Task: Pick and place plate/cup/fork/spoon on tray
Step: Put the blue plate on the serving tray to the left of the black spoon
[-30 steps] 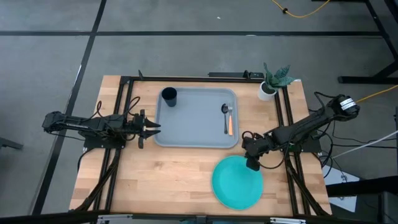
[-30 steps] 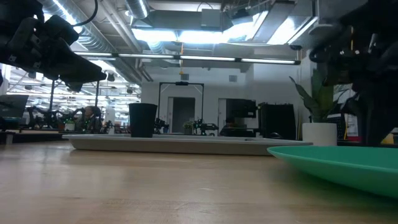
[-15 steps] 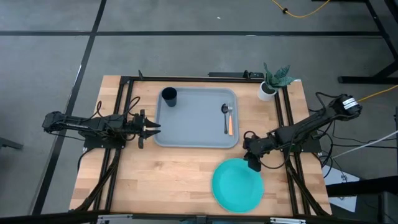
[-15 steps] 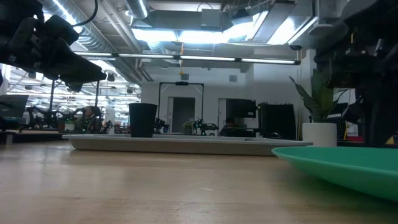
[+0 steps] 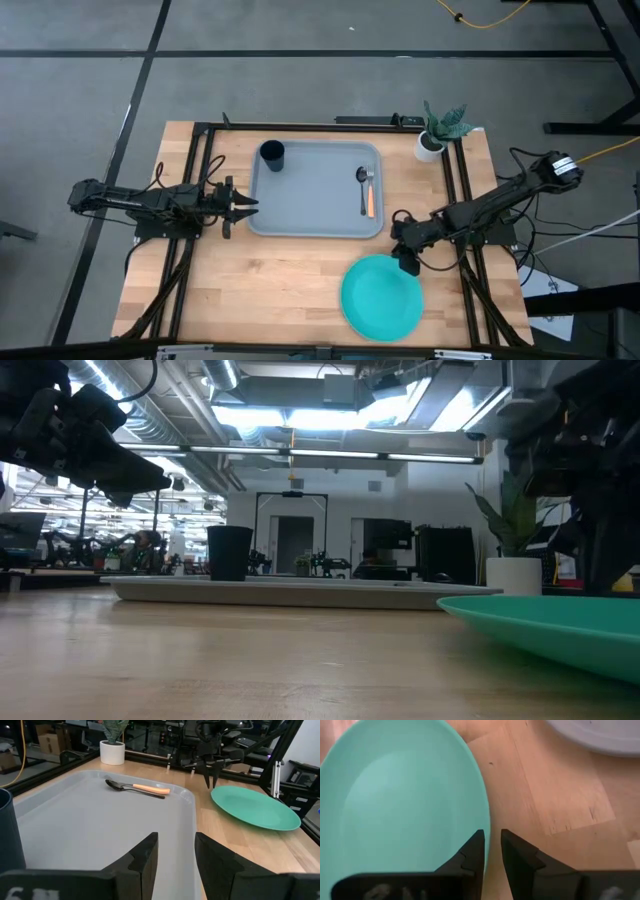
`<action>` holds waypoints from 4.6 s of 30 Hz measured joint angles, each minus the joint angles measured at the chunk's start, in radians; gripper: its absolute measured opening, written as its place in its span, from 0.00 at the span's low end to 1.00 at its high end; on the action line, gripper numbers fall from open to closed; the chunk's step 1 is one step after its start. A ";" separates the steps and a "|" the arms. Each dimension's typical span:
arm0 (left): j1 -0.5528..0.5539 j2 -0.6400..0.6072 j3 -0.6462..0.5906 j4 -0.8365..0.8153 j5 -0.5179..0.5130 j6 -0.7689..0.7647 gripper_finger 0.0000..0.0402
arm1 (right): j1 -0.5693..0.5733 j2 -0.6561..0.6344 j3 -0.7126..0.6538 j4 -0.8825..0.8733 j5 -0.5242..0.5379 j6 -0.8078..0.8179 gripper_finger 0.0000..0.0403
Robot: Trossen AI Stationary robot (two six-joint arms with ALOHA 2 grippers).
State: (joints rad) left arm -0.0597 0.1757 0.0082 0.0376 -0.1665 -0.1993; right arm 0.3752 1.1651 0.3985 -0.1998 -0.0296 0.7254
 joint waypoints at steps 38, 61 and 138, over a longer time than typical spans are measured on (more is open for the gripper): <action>0.000 0.000 0.000 0.000 0.000 0.000 0.30 | 0.000 0.196 0.003 0.219 -0.104 0.085 0.07; 0.000 0.000 0.000 0.000 0.000 0.000 0.30 | -0.079 0.090 0.030 0.282 -0.038 0.055 0.05; 0.000 0.000 0.000 0.000 0.000 0.000 0.30 | -0.549 0.318 0.057 0.827 0.409 0.119 0.04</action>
State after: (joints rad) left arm -0.0595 0.1755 0.0082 0.0376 -0.1665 -0.1994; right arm -0.1738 1.4828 0.4550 0.6273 0.3790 0.8440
